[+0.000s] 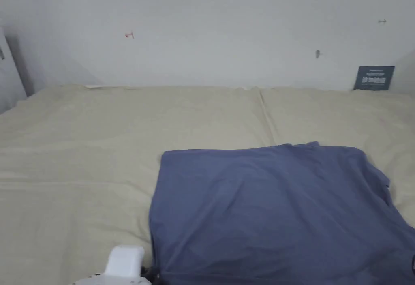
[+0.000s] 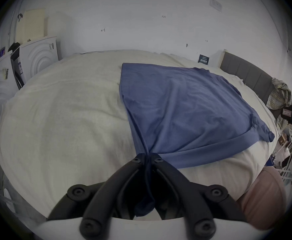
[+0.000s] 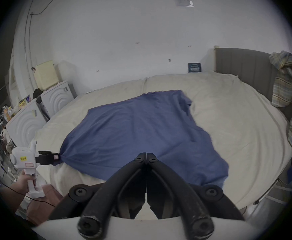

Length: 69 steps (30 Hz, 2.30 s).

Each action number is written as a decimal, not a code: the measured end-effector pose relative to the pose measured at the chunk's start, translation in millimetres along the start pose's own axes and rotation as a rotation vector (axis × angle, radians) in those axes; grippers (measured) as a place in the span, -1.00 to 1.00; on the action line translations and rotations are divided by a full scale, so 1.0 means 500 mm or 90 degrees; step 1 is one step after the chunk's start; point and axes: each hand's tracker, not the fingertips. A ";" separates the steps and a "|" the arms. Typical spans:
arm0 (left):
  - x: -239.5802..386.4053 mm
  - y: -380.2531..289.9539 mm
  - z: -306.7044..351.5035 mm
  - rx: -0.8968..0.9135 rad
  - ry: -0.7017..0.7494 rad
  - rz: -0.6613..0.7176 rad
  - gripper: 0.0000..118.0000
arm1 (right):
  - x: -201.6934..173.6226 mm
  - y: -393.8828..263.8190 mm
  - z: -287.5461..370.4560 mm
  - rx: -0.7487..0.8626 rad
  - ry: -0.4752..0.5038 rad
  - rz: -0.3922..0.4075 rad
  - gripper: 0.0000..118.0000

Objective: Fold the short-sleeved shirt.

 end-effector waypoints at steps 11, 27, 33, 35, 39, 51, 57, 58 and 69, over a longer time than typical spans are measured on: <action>-0.025 0.028 0.033 -0.002 -0.034 0.070 -0.91 | 0.212 -0.028 -0.025 -0.138 -0.068 -0.071 0.82; -0.010 0.043 0.038 -0.027 -0.045 0.100 -0.91 | 0.181 -0.080 -0.082 -0.197 -0.081 0.043 -0.94; -0.021 0.056 0.071 -0.008 -0.072 0.148 -0.91 | 0.154 -0.045 -0.010 -0.144 -0.058 0.023 -0.94; -0.019 0.064 0.087 -0.007 -0.079 0.154 -0.91 | 0.139 -0.030 0.011 -0.133 -0.057 0.025 -0.94; -0.030 0.069 0.101 -0.007 -0.082 0.152 -0.91 | 0.123 -0.009 0.040 -0.130 -0.056 0.030 -0.94; -0.041 0.190 0.080 -0.034 -0.086 0.159 -0.91 | 0.091 0.158 -0.040 -0.202 -0.077 0.037 -0.94; -0.081 0.288 -0.070 -0.077 -0.079 0.230 -0.91 | 0.108 0.279 -0.257 -0.281 -0.096 0.055 -0.94; -0.087 0.303 -0.099 -0.086 -0.073 0.230 -0.91 | 0.106 0.291 -0.291 -0.296 -0.107 0.063 -0.94; -0.091 0.348 -0.250 -0.151 -0.038 0.257 0.32 | 0.127 0.281 -0.472 -0.283 -0.149 -0.052 0.26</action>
